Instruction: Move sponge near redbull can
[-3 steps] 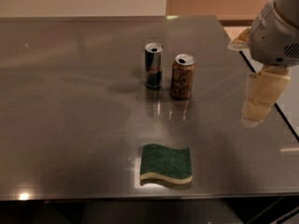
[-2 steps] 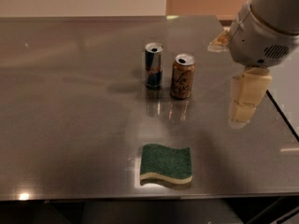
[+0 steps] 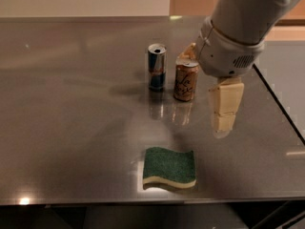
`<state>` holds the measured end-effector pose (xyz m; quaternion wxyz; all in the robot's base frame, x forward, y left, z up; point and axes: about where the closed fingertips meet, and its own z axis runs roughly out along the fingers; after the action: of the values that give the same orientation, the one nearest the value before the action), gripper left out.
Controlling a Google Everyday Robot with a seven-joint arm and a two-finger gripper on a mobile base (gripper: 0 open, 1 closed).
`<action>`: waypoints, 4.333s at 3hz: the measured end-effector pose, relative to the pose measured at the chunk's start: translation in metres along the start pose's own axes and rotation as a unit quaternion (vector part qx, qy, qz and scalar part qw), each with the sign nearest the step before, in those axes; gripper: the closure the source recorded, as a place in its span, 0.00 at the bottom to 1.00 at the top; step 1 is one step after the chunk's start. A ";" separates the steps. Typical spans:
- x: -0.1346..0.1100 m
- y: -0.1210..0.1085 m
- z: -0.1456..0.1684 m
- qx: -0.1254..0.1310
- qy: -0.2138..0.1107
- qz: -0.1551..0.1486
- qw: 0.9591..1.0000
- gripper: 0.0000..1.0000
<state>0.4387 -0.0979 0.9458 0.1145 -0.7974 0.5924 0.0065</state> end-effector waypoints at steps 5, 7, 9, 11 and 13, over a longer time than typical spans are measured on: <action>-0.040 0.079 0.085 0.004 -0.041 -0.003 0.999 0.00; -0.048 0.092 0.115 -0.039 -0.052 0.002 0.998 0.18; -0.047 0.084 0.107 -0.058 -0.057 0.018 0.997 0.64; -0.037 0.010 0.087 -0.025 -0.032 0.068 0.997 1.00; -0.021 -0.049 0.094 0.001 -0.030 0.135 0.990 1.00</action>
Offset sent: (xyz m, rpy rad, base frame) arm -0.0549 0.0127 -0.0700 -0.0020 0.1562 0.0666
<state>0.4910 -0.0469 0.8664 0.1312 -0.7092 0.6912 0.0446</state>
